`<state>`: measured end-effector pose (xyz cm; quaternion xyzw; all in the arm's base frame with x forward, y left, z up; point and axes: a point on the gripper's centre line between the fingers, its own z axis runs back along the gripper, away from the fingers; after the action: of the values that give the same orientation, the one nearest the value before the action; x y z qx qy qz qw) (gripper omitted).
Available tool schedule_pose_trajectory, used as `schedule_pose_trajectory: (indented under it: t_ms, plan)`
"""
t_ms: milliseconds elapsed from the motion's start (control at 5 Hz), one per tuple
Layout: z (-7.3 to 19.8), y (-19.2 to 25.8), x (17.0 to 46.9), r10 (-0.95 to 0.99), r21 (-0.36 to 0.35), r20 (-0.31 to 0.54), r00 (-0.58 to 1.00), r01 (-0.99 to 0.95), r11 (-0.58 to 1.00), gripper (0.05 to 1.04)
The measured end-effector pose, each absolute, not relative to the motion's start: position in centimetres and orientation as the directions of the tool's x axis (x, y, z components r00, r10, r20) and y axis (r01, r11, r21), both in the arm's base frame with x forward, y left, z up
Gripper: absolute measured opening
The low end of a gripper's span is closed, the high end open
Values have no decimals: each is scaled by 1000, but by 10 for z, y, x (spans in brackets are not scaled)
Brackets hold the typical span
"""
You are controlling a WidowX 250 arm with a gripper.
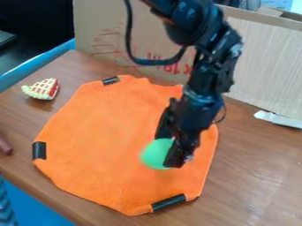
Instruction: Move the green object away from the cloth to the top right of the table
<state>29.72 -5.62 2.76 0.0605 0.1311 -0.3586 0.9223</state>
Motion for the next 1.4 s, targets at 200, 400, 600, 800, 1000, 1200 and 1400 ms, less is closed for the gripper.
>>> schedule_pose_trajectory:
  t_ms: [200, 400, 600, 800, 1000, 1200, 1400]
  plan:
    - [42, -78, 320, -614, 22, -290, 734, 646, 763, 828]
    - [46, -100, 346, -595, 16, -302, 745, 628, 778, 828]
    - [38, -122, 374, -570, 10, -323, 756, 605, 796, 828]
    - [21, -140, 400, -545, 8, -347, 763, 584, 812, 828]
    - [24, -147, 413, -542, 15, -302, 785, 572, 820, 828]
    - [9, -142, 405, -535, 24, -298, 791, 566, 824, 895]
    - [47, -140, 397, -536, 50, -206, 819, 555, 830, 1002]
